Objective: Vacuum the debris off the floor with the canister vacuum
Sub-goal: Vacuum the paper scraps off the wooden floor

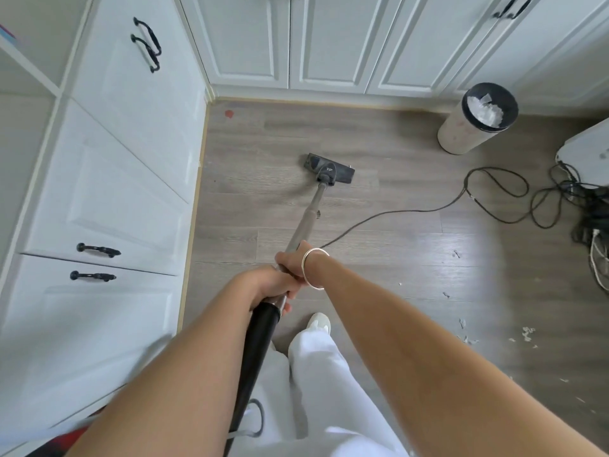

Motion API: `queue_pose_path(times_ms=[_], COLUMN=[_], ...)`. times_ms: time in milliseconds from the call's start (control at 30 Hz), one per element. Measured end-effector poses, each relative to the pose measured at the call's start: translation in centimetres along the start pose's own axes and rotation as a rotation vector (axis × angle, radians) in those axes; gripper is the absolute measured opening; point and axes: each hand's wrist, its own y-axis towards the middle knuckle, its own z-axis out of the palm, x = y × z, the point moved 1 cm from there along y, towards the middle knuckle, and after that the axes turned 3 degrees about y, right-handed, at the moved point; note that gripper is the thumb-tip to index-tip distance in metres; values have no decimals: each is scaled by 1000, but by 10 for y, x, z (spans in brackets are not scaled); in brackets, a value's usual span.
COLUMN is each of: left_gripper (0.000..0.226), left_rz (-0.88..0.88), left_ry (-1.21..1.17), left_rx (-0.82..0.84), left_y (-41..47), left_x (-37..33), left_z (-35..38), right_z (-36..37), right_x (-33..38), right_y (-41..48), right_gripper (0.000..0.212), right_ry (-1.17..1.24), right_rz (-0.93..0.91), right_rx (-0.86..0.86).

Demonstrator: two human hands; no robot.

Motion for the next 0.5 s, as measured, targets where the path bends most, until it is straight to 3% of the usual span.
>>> queue_pose_path(times_ms=[333, 500], left_gripper=[7, 19], left_rz=[66, 159], left_ry=[-58, 18], left_rx=[-23, 1], left_y=[-3, -19], left_x=[-42, -42], left_z=[29, 35], right_z=[-43, -50], right_x=[-21, -29], right_y=[2, -17], right_gripper=[46, 18], right_ry=[172, 233], right_rz=[-3, 40], right_rx=[-79, -91])
